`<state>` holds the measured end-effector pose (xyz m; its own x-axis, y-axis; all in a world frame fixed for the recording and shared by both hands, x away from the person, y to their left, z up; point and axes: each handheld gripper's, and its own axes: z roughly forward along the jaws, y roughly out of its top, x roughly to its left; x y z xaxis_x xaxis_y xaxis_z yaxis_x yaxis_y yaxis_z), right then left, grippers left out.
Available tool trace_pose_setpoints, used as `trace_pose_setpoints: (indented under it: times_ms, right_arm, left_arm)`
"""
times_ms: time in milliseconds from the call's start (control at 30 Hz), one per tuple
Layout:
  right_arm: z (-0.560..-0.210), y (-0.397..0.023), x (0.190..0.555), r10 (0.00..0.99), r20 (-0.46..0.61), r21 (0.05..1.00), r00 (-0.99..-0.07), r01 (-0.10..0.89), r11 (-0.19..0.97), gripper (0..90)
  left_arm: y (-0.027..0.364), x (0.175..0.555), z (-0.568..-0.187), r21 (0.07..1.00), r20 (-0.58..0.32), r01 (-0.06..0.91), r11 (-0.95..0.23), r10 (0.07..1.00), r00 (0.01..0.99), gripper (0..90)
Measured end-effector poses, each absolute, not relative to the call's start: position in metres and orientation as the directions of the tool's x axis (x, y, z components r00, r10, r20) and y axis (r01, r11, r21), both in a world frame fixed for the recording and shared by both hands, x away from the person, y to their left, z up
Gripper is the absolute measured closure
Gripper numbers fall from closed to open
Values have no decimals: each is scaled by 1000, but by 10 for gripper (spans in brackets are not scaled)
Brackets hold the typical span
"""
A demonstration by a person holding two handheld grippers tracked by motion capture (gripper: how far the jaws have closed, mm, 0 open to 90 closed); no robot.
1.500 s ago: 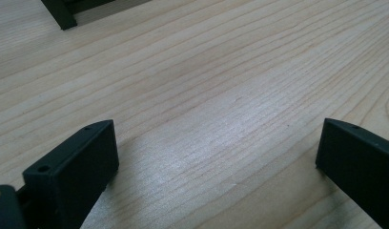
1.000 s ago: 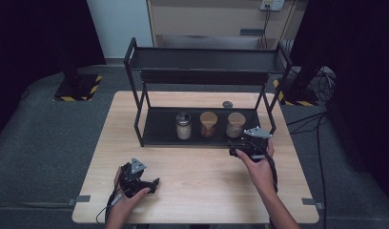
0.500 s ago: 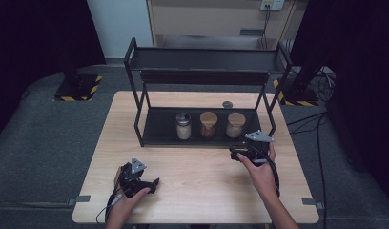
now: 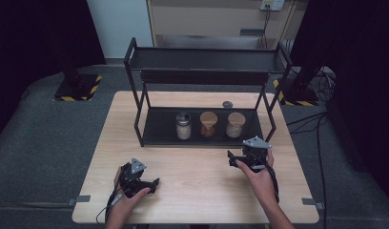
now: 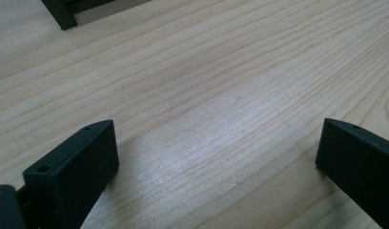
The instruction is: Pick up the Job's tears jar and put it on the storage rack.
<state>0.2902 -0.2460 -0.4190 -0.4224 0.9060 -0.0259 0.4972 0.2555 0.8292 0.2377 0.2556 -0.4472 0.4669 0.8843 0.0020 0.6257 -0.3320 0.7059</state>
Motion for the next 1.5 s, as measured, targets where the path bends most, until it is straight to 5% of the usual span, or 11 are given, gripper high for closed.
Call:
trace_pose_setpoints:
  times_ms: [1500]
  right_arm:
    - [-442, -251, 253, 886, -12, 834, -463, 485, 264, 31]
  left_arm:
    - [255, 237, -447, 706, 3, 626, -331, 885, 466, 0]
